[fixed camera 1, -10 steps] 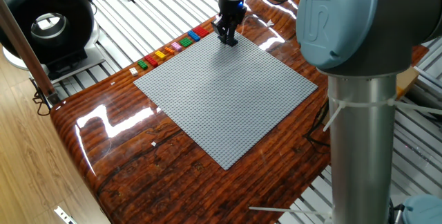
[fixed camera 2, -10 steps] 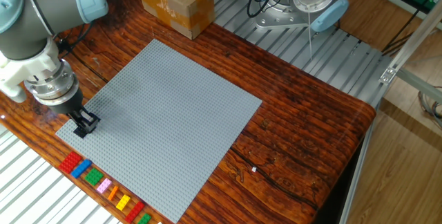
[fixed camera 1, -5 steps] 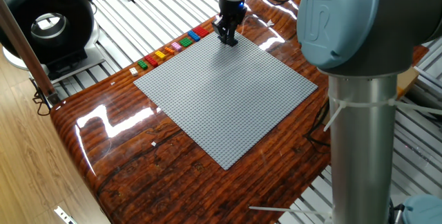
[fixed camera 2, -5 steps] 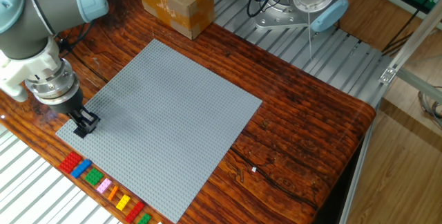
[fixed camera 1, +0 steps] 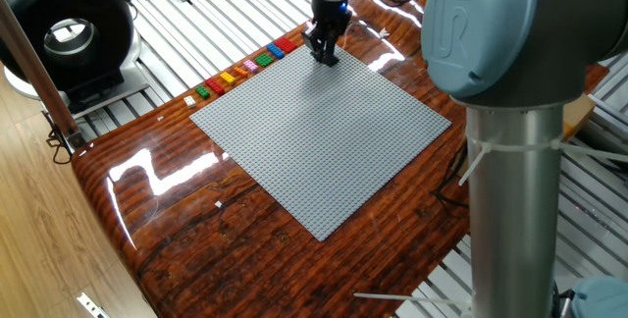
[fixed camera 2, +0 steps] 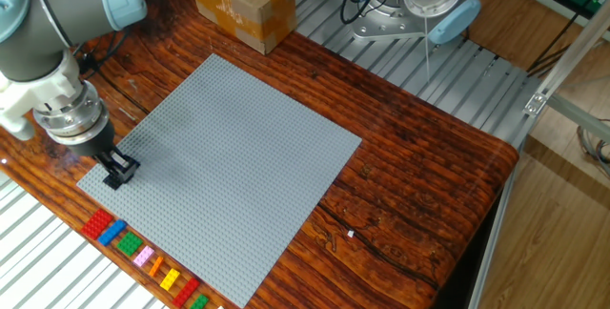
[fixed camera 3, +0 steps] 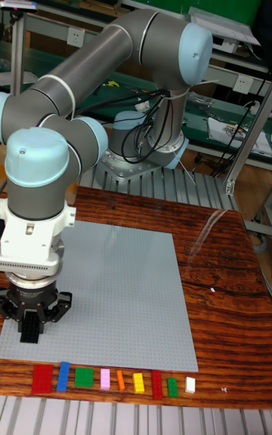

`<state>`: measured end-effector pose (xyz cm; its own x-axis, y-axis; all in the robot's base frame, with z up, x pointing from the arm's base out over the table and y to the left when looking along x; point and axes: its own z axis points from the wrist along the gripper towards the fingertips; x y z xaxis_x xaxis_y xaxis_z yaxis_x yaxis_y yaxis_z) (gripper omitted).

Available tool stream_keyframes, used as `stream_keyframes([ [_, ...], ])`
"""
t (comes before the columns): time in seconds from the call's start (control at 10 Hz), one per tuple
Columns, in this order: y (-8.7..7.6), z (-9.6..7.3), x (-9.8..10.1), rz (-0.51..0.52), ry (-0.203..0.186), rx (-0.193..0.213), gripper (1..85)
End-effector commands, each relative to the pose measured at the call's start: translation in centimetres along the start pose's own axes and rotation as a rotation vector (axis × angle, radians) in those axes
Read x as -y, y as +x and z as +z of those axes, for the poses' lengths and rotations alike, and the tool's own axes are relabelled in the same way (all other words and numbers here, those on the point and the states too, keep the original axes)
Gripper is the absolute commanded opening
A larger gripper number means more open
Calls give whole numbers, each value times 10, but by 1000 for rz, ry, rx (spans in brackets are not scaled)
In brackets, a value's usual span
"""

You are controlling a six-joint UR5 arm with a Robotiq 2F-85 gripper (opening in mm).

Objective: Build with small Lego blocks

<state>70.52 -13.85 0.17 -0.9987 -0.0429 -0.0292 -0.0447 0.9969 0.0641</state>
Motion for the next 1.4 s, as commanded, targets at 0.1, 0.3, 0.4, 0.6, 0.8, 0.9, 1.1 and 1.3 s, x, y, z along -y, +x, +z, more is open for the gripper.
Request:
stream_keyframes([
  [0.1,-5,-1,-1,11,-33,17,10],
  [0.3,-8,-2,0,13,-54,27,10],
  [0.4,-9,-2,0,13,-54,30,10],
  [0.6,-11,-2,-1,14,-58,37,10],
  [0.8,-13,-2,-3,17,-66,43,10],
  [0.9,-14,-2,-2,19,-66,48,10],
  [1.1,-17,-1,-5,23,-78,60,10],
  [1.3,-19,-1,-6,24,-85,70,10],
])
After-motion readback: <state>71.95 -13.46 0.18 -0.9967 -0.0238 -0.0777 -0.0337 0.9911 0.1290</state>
